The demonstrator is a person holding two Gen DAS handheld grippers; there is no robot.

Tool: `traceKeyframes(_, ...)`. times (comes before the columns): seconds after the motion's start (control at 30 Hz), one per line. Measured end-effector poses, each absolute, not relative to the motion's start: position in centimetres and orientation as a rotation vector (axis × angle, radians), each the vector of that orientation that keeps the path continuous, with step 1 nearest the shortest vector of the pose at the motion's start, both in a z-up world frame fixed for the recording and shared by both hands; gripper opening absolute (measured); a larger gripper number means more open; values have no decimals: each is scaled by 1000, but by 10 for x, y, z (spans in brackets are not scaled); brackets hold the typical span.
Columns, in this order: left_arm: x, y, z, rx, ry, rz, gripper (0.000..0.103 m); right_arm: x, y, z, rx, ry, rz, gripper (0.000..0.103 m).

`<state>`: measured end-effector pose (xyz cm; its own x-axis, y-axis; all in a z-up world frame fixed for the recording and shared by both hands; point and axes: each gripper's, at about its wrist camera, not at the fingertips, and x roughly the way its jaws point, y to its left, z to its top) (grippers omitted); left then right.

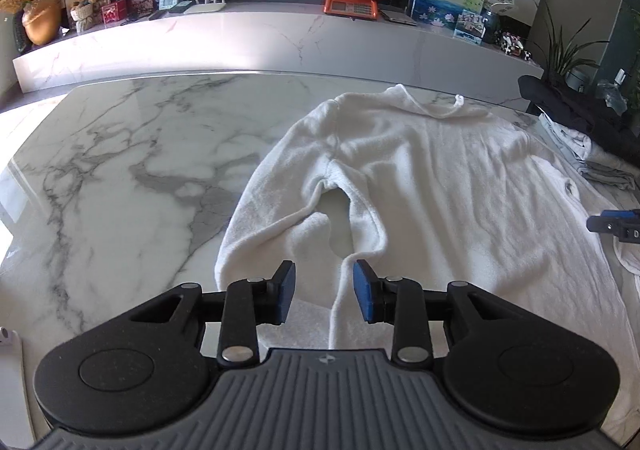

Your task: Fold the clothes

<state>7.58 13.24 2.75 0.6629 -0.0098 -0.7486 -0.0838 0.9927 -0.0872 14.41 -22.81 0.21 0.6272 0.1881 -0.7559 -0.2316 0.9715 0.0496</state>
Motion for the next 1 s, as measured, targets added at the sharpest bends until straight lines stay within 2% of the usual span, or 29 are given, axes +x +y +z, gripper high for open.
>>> traceKeyframes(0.33, 71, 175, -4, -407, 967, 82, 38, 59, -223, 3, 5, 890, 256, 42)
traceKeyframes(0.63, 76, 166, -8, -436, 924, 50, 38, 37, -207, -8, -21, 922, 287, 42)
traceKeyframes(0.67, 77, 165, -9, -437, 922, 48, 36, 37, -205, -9, -41, 918, 287, 42)
traceKeyframes(0.73, 79, 162, -9, -413, 918, 43, 26, 36, -201, -11, -77, 908, 286, 42)
traceKeyframes(0.77, 80, 160, -10, -391, 919, 47, 15, 35, -199, -11, -95, 903, 285, 42)
traceKeyframes(0.8, 81, 158, -10, -368, 920, 51, 11, 35, -198, -12, -109, 899, 286, 43)
traceKeyframes(0.87, 82, 157, -8, -347, 913, 63, 7, 34, -198, -12, -126, 892, 284, 43)
traceKeyframes(1.0, 81, 159, 1, -278, 875, 123, 6, 36, -202, -13, -117, 894, 276, 44)
